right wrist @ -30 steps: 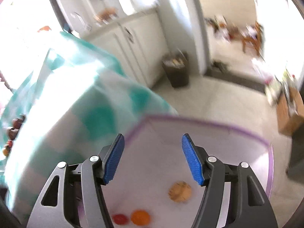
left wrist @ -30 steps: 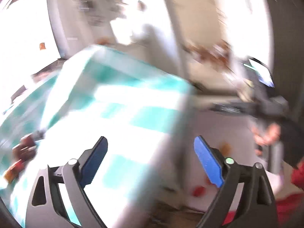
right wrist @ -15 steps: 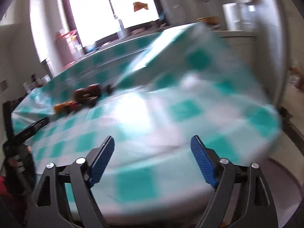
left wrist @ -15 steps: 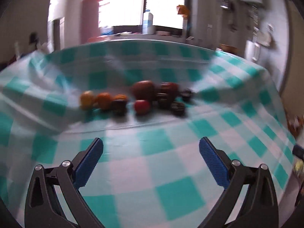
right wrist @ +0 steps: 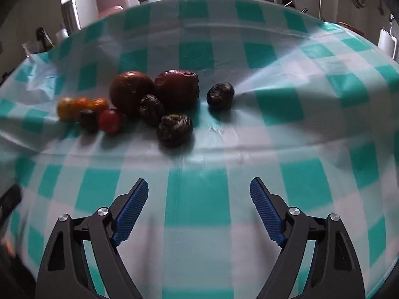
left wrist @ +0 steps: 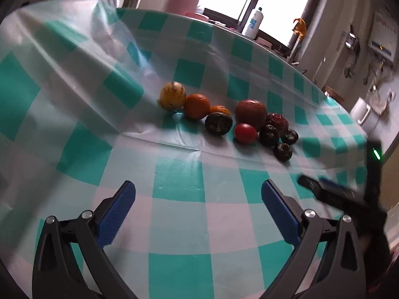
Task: Organize fruits
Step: 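Grasp a dark brown round fruit with the right tool while the left tool grasps a dark brown fruit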
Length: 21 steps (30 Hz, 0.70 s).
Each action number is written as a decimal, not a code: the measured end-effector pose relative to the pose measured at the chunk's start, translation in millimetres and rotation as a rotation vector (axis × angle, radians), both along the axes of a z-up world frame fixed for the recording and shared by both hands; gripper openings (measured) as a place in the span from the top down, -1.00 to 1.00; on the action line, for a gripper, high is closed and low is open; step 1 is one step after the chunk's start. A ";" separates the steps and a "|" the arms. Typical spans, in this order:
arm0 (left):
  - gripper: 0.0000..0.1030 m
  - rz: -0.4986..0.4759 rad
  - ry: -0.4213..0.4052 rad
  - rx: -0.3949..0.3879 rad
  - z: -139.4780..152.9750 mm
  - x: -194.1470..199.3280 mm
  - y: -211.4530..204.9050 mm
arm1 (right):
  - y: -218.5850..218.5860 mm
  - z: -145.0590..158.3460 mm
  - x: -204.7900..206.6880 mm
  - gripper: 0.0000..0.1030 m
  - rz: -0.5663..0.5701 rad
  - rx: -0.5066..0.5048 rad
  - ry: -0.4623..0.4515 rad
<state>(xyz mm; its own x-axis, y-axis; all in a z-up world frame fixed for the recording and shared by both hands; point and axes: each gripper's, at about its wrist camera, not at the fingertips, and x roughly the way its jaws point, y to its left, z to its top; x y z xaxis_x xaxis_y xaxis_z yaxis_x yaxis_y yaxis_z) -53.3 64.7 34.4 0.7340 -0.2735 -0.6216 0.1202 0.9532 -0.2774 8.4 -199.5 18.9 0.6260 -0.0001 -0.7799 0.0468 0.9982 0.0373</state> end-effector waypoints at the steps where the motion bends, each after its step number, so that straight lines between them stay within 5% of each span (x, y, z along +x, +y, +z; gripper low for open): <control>1: -0.96 -0.007 -0.011 0.020 0.8 -1.4 -3.6 | 1.9 -3.8 16.6 -0.52 -0.010 -0.006 0.023; 8: -0.96 -0.004 -0.016 0.060 0.2 -3.0 -10.0 | 17.2 -11.3 65.9 -0.37 0.027 -0.055 0.043; 12: -0.96 0.002 -0.007 0.041 -1.2 -1.4 -7.6 | 20.0 -9.8 63.6 0.19 0.065 -0.045 0.029; 21: -0.96 0.007 0.002 0.022 -3.1 0.8 -7.3 | -0.2 -7.0 -1.9 0.19 0.091 0.142 -0.028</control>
<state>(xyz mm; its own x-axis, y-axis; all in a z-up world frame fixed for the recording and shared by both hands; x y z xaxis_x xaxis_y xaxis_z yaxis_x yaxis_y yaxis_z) -52.5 57.4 31.3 0.7347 -0.2544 -0.6288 0.1129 0.9599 -0.2565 6.5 -199.8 11.9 0.6401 0.1670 -0.7499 -0.0470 0.9828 0.1788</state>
